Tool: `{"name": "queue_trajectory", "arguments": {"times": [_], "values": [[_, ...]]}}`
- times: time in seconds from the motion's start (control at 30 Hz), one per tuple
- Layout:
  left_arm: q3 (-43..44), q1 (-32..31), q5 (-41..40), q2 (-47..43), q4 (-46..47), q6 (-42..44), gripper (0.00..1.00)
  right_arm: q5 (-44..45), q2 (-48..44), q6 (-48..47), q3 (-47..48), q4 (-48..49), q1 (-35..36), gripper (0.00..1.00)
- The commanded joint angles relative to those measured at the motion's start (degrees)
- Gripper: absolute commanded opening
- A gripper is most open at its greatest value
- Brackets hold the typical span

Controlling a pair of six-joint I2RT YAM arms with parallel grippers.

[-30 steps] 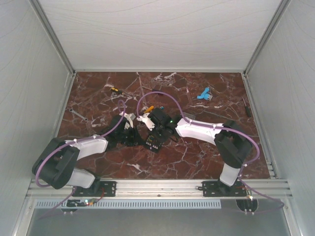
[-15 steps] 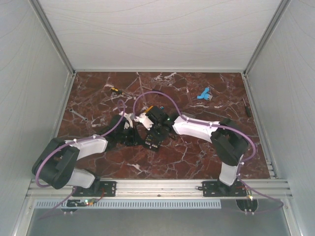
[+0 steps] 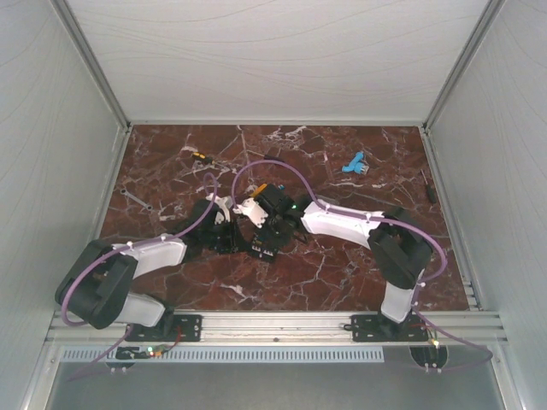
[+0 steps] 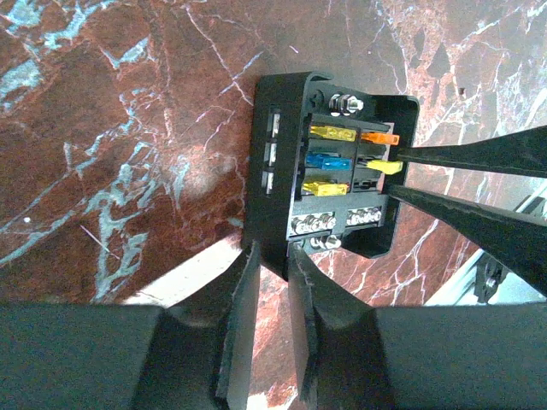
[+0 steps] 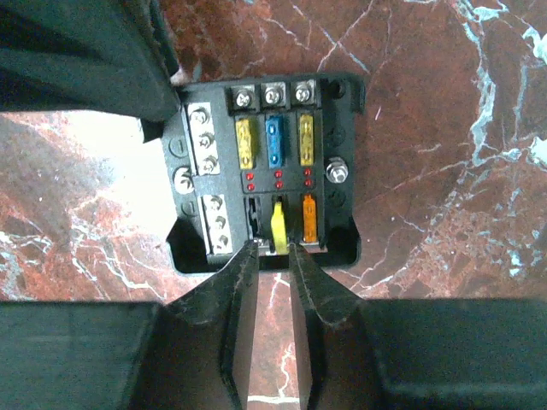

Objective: Snap on the fuse box
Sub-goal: Install the fuse at the fuse box base.

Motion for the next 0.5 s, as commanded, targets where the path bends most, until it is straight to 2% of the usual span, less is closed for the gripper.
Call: {"name": "queue_trajectory", "arguments": {"times": [0.0,0.2,0.47], "values": [[0.85,0.42,-1.34,-1.79,-1.5,1.37,0.2,-0.76,-5.47,1.18,-1.27,1.38,0.35,0.22],[1.08,0.86,-2.1,-2.58,-2.22,1.65,0.23,0.07,-6.95,2.08,-1.31,1.4,0.34,0.26],[2.65,1.47,-2.97,-1.05,-2.84,2.23,0.24,1.12,-5.74,3.06,-0.27,2.03,0.42,0.24]]}}
